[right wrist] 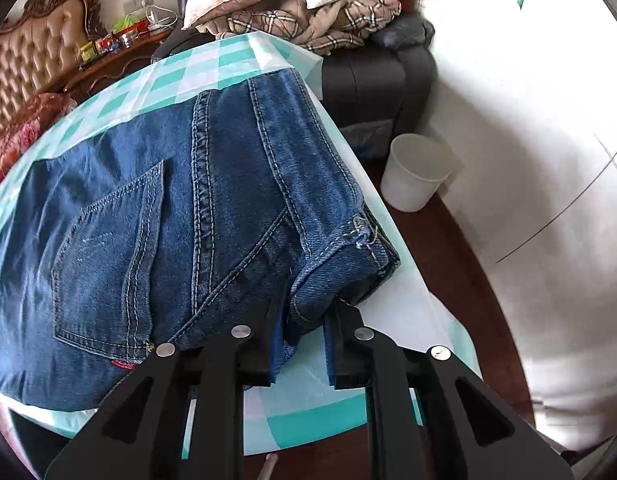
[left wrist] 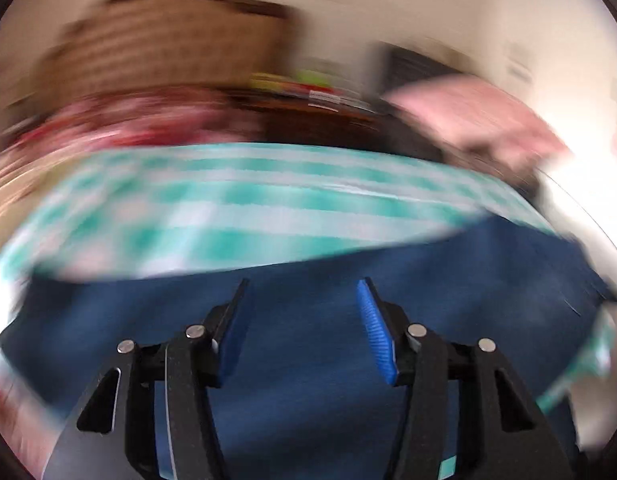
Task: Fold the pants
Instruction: 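Open both grippers and release the folded jeans onto the cloth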
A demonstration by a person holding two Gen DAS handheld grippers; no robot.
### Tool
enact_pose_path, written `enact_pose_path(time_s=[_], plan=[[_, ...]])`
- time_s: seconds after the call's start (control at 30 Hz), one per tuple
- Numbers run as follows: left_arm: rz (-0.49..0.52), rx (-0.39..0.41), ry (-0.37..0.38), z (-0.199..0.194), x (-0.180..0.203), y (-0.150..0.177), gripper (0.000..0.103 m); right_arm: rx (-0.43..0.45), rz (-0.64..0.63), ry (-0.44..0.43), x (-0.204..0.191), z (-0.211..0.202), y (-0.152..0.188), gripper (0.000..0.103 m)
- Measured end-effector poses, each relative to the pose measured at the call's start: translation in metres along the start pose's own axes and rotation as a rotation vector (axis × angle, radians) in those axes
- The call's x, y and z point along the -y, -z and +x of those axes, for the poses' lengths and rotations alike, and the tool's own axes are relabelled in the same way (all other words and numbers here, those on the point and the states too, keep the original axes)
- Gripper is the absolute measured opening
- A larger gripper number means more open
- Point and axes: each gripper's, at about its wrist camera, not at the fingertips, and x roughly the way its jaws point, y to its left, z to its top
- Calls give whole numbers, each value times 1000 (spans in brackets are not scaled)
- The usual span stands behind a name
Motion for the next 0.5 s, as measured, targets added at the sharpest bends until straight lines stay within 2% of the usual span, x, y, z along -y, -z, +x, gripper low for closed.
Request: enact_pose_path(time_s=[0.03,0.07,0.13,0.2,0.23,0.27,0.3,0.33,0.37,0.4,0.47,0.5], plan=[[62,-30,112,24,30,-11,31,3,3,4,-1,0,1,14],[105,-61,157,43,50,-17,23,4,8,5,-1,-1,1,15],[173,-153,238,91,81,-27,22,4,14,1,0,-4,4,16],[197,-238,198,130,83,-28,20,4,16,-17,3,-9,5,23],[209,-264,126,151,76,-32,18,10,13,-6,6,-15,7,33],[184,-256,25,164,58,-40,18,24,8,42,9,-21,9,64],[124,-242,-13,167,40,-47,16,53,0,102,13,-28,10,75],[49,-216,1,163,24,-55,16,96,-21,145,19,-41,12,74],[1,-184,57,153,16,-59,17,105,-28,158,23,-46,13,74],[8,-175,99,146,18,-59,20,116,-28,176,28,-52,13,74],[100,-203,149,141,35,-52,34,149,-32,175,32,-65,7,74],[163,-218,133,142,44,-46,35,161,-41,154,29,-69,2,74]])
